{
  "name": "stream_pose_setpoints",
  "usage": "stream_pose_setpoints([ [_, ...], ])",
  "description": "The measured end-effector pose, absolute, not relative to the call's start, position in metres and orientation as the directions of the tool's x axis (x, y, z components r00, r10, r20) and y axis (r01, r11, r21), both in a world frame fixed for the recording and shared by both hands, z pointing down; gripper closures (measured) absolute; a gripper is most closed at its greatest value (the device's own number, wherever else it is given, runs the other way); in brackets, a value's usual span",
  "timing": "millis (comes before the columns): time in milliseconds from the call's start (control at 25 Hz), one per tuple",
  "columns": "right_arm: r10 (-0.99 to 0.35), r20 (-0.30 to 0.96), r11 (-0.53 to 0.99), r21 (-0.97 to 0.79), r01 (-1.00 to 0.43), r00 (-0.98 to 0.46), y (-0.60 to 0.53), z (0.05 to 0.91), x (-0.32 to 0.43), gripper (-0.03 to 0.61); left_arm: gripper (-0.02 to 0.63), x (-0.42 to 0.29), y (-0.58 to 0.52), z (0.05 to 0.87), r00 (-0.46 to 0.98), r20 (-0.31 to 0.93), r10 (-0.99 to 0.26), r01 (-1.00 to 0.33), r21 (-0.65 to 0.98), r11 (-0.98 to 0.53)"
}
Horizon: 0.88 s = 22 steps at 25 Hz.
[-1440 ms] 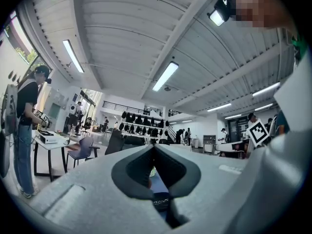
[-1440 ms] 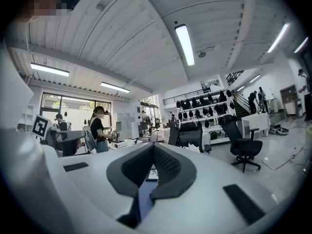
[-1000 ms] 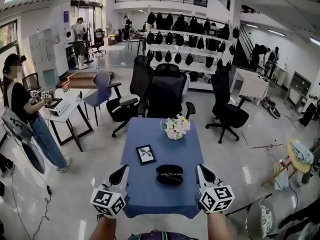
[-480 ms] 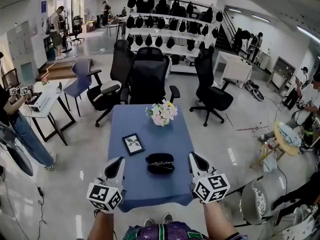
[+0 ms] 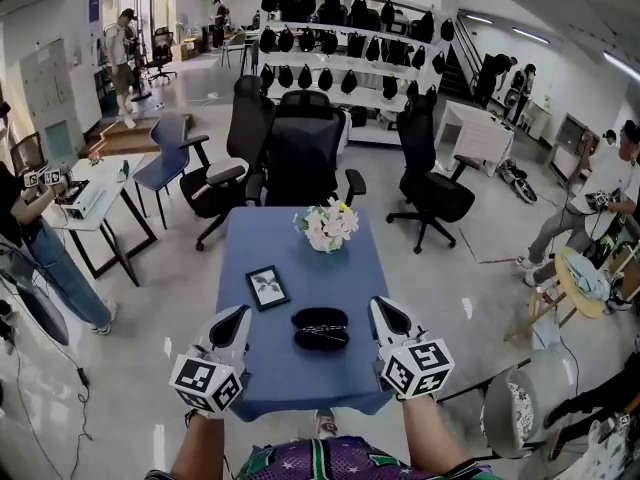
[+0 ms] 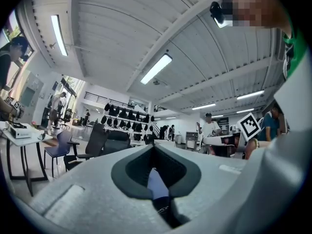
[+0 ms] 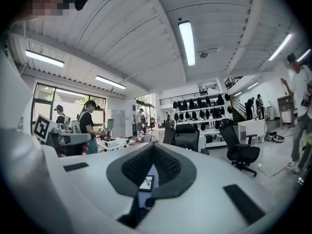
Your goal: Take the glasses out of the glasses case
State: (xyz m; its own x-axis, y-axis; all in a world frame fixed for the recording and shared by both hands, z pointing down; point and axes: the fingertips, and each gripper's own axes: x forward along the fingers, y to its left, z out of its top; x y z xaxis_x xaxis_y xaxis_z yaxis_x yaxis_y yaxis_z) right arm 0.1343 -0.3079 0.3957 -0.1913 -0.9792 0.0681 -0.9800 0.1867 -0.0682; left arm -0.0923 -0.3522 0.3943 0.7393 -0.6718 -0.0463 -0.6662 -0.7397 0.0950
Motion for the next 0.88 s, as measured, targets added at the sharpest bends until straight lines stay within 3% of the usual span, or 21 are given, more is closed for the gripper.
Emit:
stream_pose_setpoints([
  [880,-0.97,0.037,0.236,-0.066,-0.969,-0.239,-0.36,0.385,0.179,0.577,0.595,-0.017,-0.397,0.365,0.772,-0.087,-0.63,-0.629,0.034,-0.776],
])
